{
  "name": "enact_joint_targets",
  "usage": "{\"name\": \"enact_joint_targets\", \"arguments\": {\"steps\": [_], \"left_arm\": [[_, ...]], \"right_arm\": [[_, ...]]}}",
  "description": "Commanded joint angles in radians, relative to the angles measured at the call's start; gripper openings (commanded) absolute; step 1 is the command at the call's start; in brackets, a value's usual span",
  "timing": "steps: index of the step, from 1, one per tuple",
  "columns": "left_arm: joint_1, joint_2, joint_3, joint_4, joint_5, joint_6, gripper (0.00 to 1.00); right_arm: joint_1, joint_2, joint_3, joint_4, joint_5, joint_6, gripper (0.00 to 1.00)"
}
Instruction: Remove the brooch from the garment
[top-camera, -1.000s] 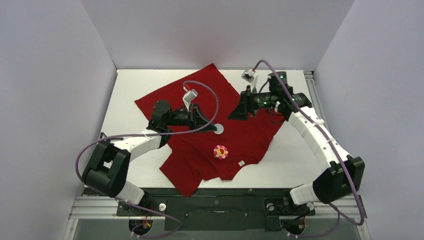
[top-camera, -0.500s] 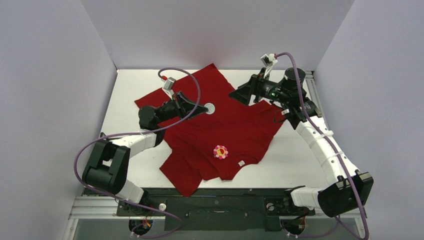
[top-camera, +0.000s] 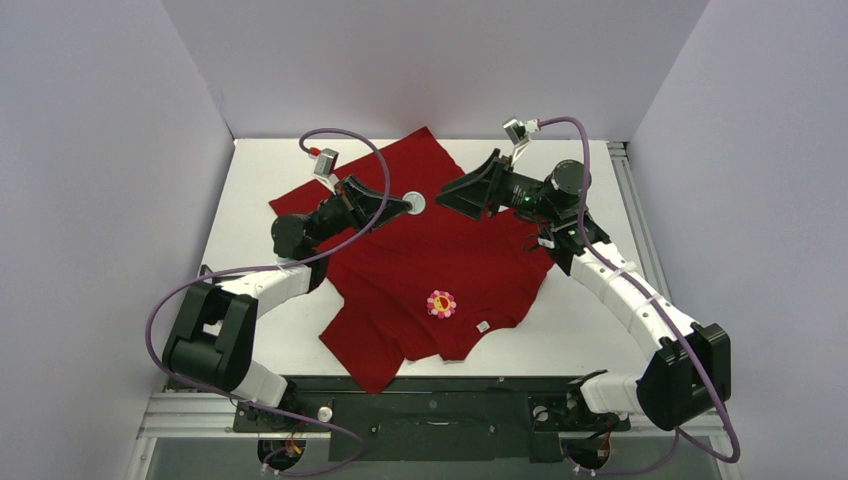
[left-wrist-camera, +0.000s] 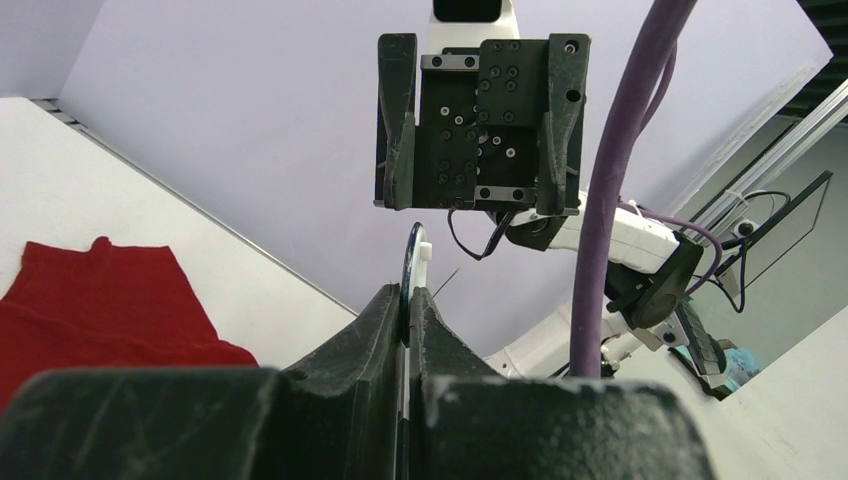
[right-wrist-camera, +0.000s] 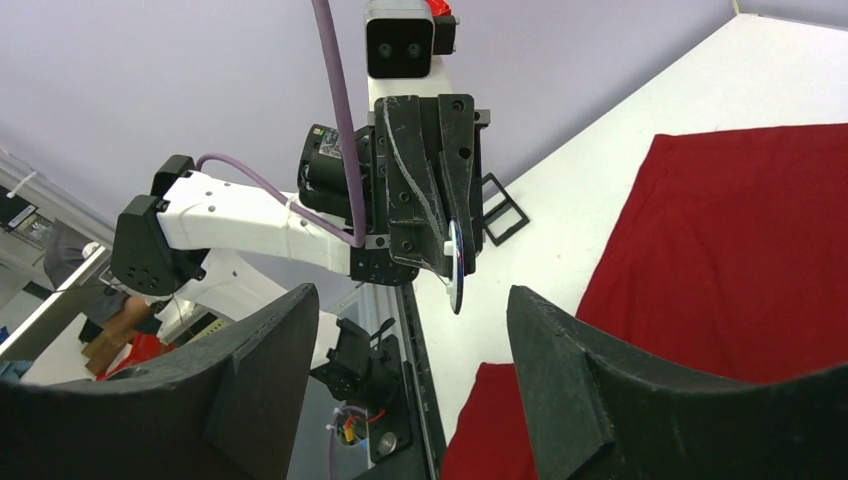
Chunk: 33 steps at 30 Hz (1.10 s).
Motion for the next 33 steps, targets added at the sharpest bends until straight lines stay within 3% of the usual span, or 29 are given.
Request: {"name": "enact_joint_targets", "arguments": {"steps": [1, 5, 9, 14, 24, 33], "left_arm": [[0.005, -0.043, 0.011, 0.080, -0.029, -0.015, 0.00], [0.005, -0.043, 0.012, 0.081, -0.026, -0.017, 0.00], [0.005, -0.041, 0.010, 0.078, -0.026, -0.014, 0.00], [0.005, -0.037, 0.008, 0.060, -0.031, -0.004, 0.00], [0.003, -0.040, 0.007, 0.042, -0.034, 0.005, 0.00], [0.002, -0.043, 0.006, 0.038, -0.032, 0.011, 0.00]], "right_arm": [[0.031, 0.007, 0.016, 0.075, -0.010, -0.034, 0.63], [0.062, 0.018, 0.048, -0.148, 0.013, -0.192, 0.60], [0.085, 0.033, 0.082, -0.246, 0.047, -0.275, 0.56], [0.100, 0.053, 0.115, -0.270, 0.060, -0.297, 0.49], [0.121, 0.082, 0.157, -0.285, 0.082, -0.296, 0.47], [0.122, 0.096, 0.172, -0.287, 0.098, -0.284, 0.36]]}}
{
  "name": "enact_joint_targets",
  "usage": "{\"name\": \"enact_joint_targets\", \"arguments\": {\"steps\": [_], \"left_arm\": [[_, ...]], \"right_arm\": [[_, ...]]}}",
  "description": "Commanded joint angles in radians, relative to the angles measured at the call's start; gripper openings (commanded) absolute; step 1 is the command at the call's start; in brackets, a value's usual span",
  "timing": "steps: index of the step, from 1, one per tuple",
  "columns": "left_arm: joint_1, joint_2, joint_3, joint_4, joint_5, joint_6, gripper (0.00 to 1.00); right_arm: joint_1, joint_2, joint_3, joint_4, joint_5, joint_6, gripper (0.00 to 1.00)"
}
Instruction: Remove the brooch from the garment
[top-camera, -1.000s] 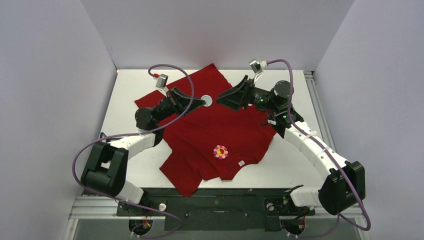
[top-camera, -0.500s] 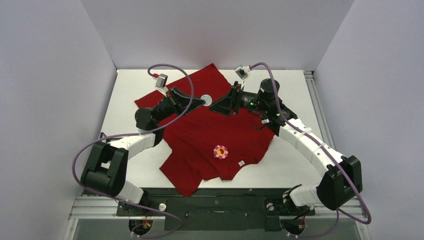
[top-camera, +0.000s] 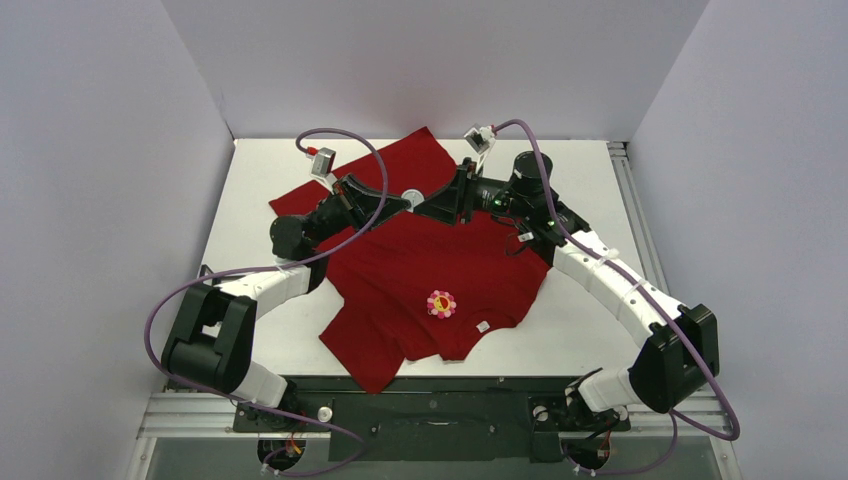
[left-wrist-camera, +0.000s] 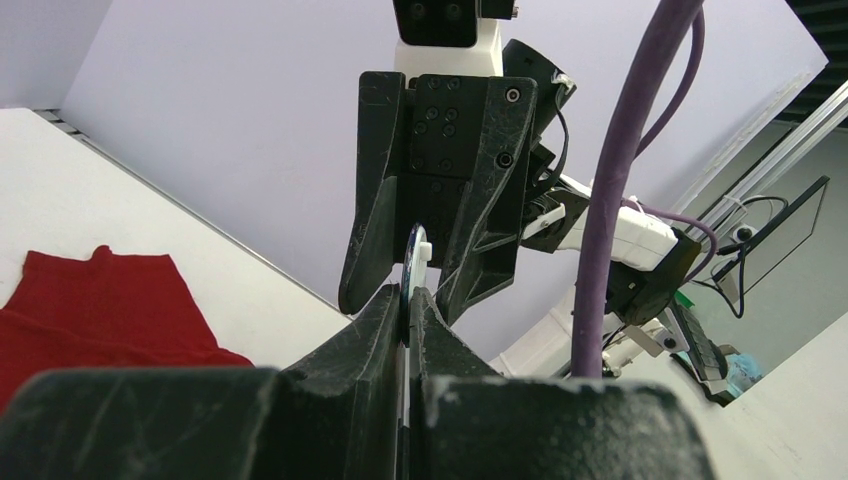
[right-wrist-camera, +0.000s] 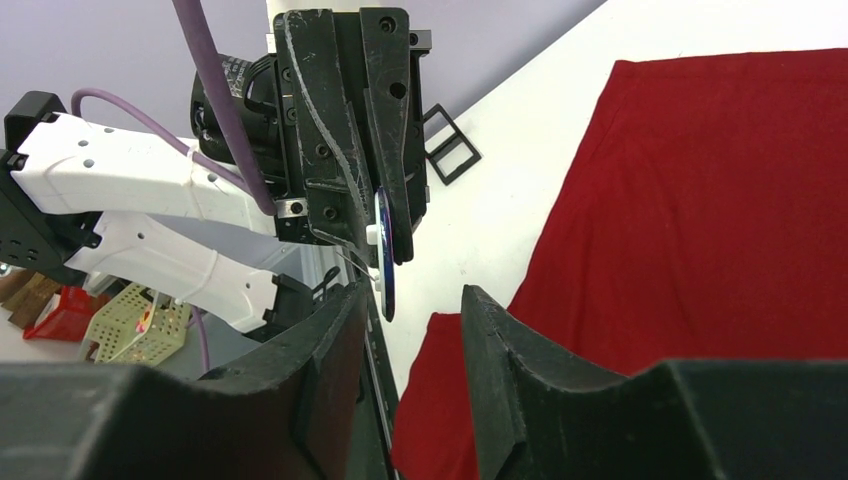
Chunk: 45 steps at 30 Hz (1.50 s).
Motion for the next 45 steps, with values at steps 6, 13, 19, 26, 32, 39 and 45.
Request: {"name": "enact_joint_targets", "arguments": {"steps": [6, 13, 19, 26, 32, 39, 45], "left_arm": [[-0.002, -0.040, 0.005, 0.026, -0.015, 0.026, 0.00], [-0.002, -0.038, 0.003, 0.015, -0.018, 0.031, 0.00], [-0.005, -0.038, 0.002, 0.006, -0.014, 0.041, 0.00], [-0.006, -0.042, 0.003, -0.007, -0.010, 0.055, 0.00], [-0.008, -0.045, 0.000, -0.006, -0.006, 0.057, 0.00], [-0.005, -0.040, 0.001, -0.013, -0.016, 0.054, 0.00], [0.003, -0.029, 0.000, -0.025, -0.032, 0.041, 0.00]], "right_arm": [[0.007, 0.014, 0.050, 0.046, 0.021, 0.017, 0.33], [0.007, 0.013, 0.049, 0.052, 0.007, 0.018, 0.37], [0.007, 0.021, 0.055, 0.055, 0.020, 0.031, 0.36], [0.005, 0.032, 0.063, 0.076, 0.027, 0.061, 0.35], [0.004, 0.043, 0.073, 0.061, 0.051, 0.057, 0.30], [0.007, 0.039, 0.086, -0.006, 0.060, -0.004, 0.31], [0.010, 0.029, 0.071, 0.008, 0.022, -0.011, 0.37]]}}
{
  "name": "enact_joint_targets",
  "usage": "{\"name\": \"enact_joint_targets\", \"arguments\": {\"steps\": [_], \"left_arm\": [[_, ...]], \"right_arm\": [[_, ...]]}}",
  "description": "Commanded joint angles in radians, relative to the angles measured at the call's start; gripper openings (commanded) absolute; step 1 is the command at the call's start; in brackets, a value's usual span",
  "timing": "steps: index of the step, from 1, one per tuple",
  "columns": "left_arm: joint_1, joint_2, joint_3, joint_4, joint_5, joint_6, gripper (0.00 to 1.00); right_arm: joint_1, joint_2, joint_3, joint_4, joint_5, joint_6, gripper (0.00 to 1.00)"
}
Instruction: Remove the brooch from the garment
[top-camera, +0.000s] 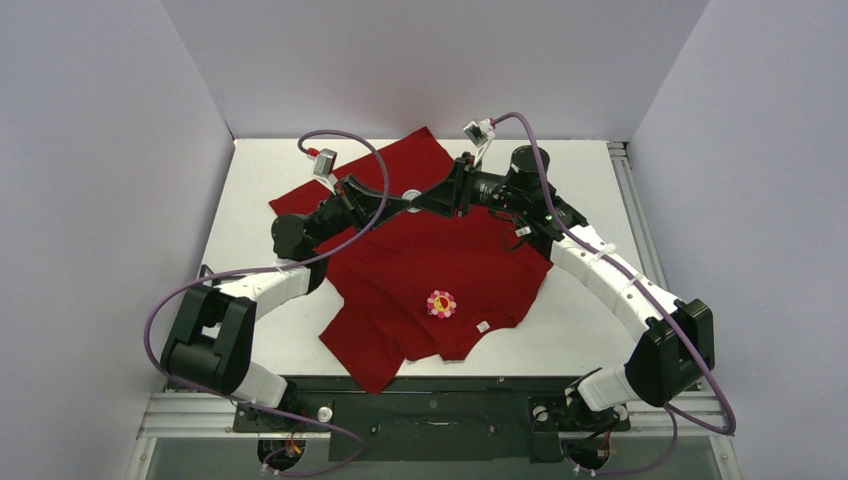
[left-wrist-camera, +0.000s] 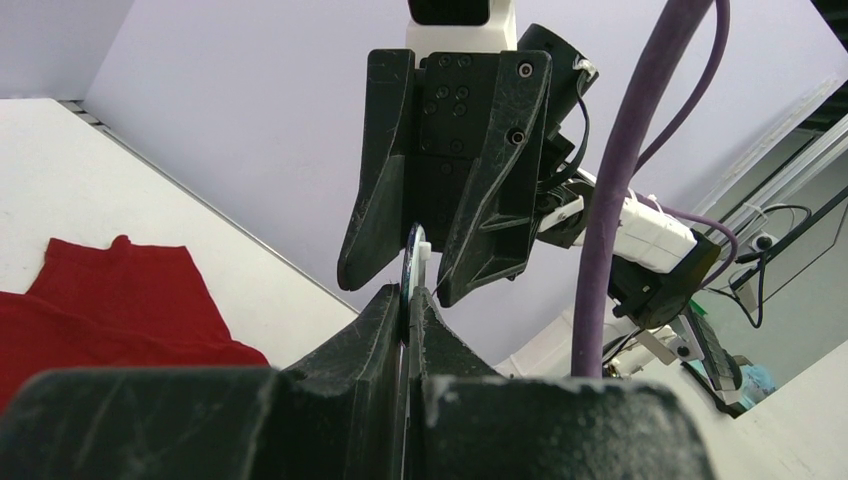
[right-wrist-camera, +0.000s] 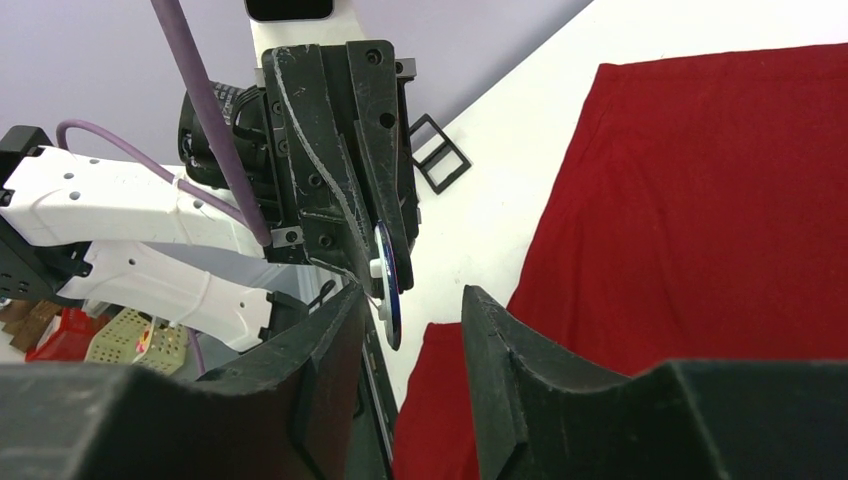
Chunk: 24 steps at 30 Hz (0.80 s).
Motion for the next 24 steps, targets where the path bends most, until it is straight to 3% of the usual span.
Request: {"name": "enact_joint_targets", "arguments": {"steps": [1, 13, 24], "left_arm": [[0.008, -0.024, 0.006, 0.024, -0.021, 0.003, 0.00], [0.000, -0.031, 0.000, 0.013, -0.014, 0.023, 0.00], [0.000, -0.036, -0.004, 0.017, -0.013, 0.029, 0.00]], "right_arm": [[0.010, -0.009, 0.021, 0.026, -0.018, -0.034, 0.37], [0.019, 0.004, 0.040, 0.011, 0.009, -0.038, 0.34], [0.006, 0.009, 0.036, -0.001, 0.056, -0.014, 0.18]]}}
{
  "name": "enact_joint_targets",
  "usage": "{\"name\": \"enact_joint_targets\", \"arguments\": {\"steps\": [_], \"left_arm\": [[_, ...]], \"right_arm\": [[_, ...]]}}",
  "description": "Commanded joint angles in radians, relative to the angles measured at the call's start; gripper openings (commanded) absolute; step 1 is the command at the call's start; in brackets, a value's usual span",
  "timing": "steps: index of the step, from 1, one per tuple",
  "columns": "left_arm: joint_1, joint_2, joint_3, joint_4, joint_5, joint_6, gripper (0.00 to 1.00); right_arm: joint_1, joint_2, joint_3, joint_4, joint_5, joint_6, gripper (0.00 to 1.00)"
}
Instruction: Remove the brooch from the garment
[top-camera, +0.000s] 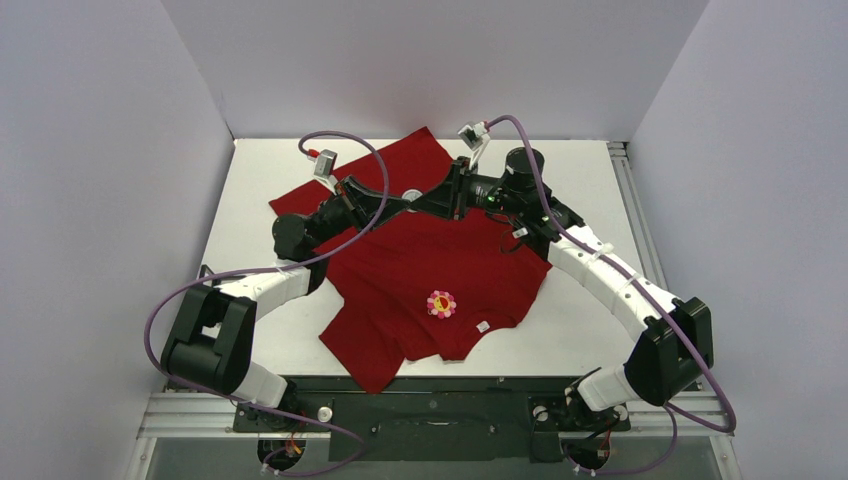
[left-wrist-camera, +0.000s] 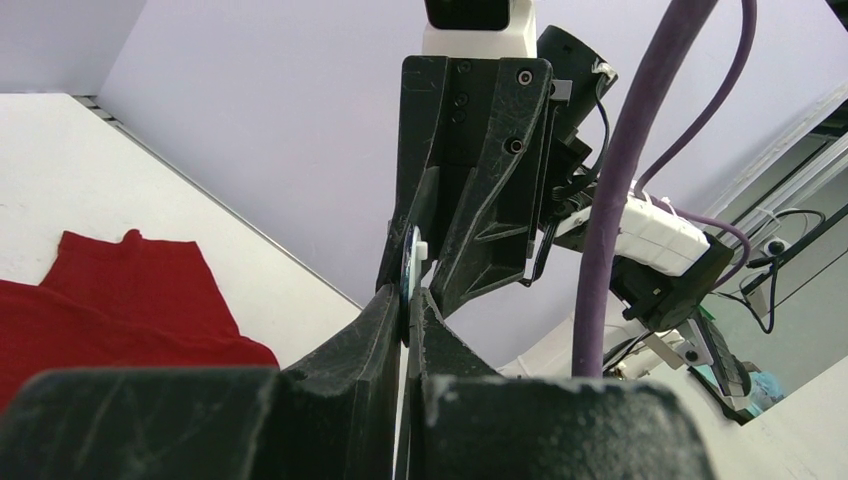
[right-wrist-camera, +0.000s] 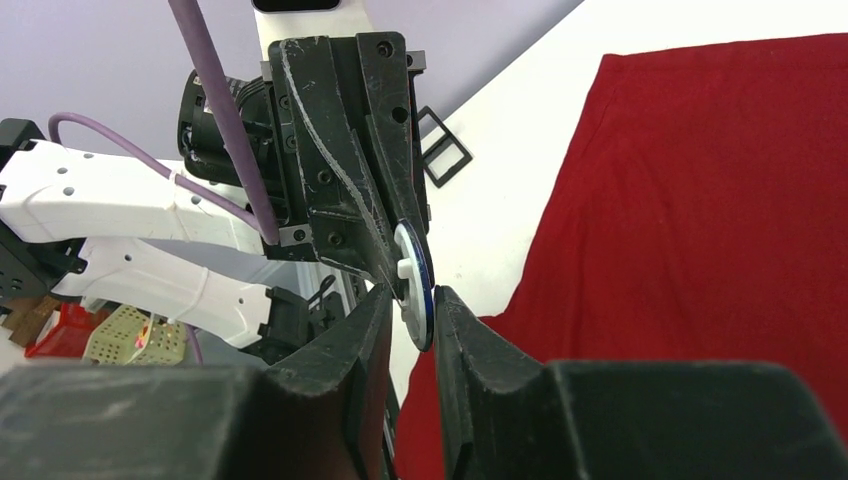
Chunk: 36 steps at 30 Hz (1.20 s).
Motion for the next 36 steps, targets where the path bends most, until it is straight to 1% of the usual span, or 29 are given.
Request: {"name": "enact_joint_targets", "arguments": {"steps": [1, 7, 16, 21, 24, 27, 29, 30, 31, 32, 36], "left_arm": [[0.000, -0.036, 0.004, 0.035, -0.004, 0.018, 0.00], [0.000, -0.038, 0.002, 0.035, -0.006, 0.030, 0.00], [0.000, -0.043, 0.001, 0.023, -0.002, 0.049, 0.00], [0.001, -0.045, -0.001, 0.025, -0.007, 0.049, 0.00], [0.012, -0.045, -0.005, 0.016, -0.021, 0.043, 0.00], [0.019, -0.044, -0.006, -0.015, -0.039, 0.044, 0.00], [0.023, -0.042, -0.002, -0.047, -0.046, 0.053, 0.00], [0.025, -0.042, -0.001, -0.071, -0.048, 0.060, 0.00], [0.026, -0.040, 0.002, -0.079, -0.049, 0.063, 0.00], [0.028, -0.040, 0.003, -0.094, -0.049, 0.071, 0.00], [0.035, -0.040, 0.005, -0.125, -0.037, 0.083, 0.00]], "right_arm": [[-0.009, 0.005, 0.035, 0.023, 0.046, 0.013, 0.17], [-0.027, 0.009, 0.014, 0.066, 0.076, 0.090, 0.12], [-0.031, 0.020, 0.004, 0.081, 0.099, 0.146, 0.06], [-0.042, 0.018, -0.014, 0.110, 0.111, 0.187, 0.00], [-0.049, 0.009, -0.033, 0.139, 0.115, 0.211, 0.00], [-0.049, 0.003, -0.058, 0.207, 0.089, 0.228, 0.00], [-0.041, 0.001, -0.057, 0.229, 0.063, 0.225, 0.07], [-0.039, -0.002, -0.055, 0.232, 0.044, 0.221, 0.15], [-0.033, -0.004, -0.051, 0.233, 0.034, 0.212, 0.19], [-0.031, -0.005, -0.049, 0.237, 0.015, 0.210, 0.26], [-0.029, -0.017, -0.048, 0.258, -0.020, 0.210, 0.40]]}}
